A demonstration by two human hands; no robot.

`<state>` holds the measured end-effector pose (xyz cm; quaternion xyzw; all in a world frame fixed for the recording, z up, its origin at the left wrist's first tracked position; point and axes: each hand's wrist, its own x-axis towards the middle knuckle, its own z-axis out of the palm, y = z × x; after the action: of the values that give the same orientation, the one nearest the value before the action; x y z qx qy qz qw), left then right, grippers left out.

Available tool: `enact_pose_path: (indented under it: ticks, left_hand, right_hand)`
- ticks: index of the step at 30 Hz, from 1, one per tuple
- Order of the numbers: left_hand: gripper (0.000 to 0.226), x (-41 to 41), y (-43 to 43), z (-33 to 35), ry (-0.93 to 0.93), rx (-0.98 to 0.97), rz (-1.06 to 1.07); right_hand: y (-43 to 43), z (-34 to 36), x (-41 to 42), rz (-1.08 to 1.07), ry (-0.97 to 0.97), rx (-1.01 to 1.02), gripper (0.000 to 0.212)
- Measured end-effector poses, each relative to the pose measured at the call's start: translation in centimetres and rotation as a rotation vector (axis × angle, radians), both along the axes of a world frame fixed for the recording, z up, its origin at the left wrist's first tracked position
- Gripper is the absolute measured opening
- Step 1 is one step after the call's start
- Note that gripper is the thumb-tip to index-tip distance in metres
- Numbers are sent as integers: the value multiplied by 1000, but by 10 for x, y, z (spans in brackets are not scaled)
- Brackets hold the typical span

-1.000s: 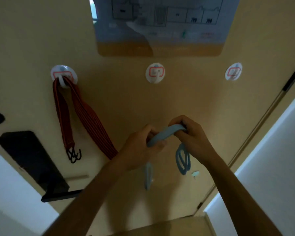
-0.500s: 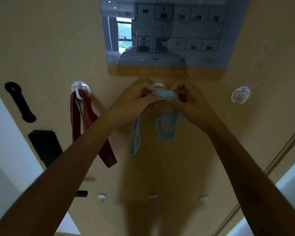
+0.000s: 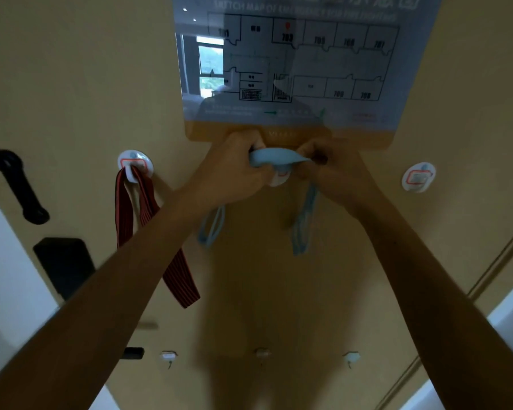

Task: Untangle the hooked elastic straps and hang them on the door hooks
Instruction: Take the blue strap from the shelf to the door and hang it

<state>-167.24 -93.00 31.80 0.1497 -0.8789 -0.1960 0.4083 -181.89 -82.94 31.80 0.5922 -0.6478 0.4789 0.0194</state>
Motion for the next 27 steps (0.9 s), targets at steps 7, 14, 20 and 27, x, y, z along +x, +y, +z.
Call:
enact_pose_path:
  ticks: [7, 14, 20, 27]
  left_hand:
    - [4, -3, -12, -7, -34, -106, 69]
    - [5, 0, -6, -31, -123, 24, 87]
    - [13, 7, 10, -48, -130, 180, -14]
    - [15, 20, 16, -57, -148, 142, -32]
  right_hand:
    - [-13, -7, 0, -130, 201, -78, 12]
    - [-11, -39, -1, -167, 109, 2, 11]
    - [0, -59, 8, -129, 79, -23, 14]
    - [7, -74, 7, -136, 154, -105, 11]
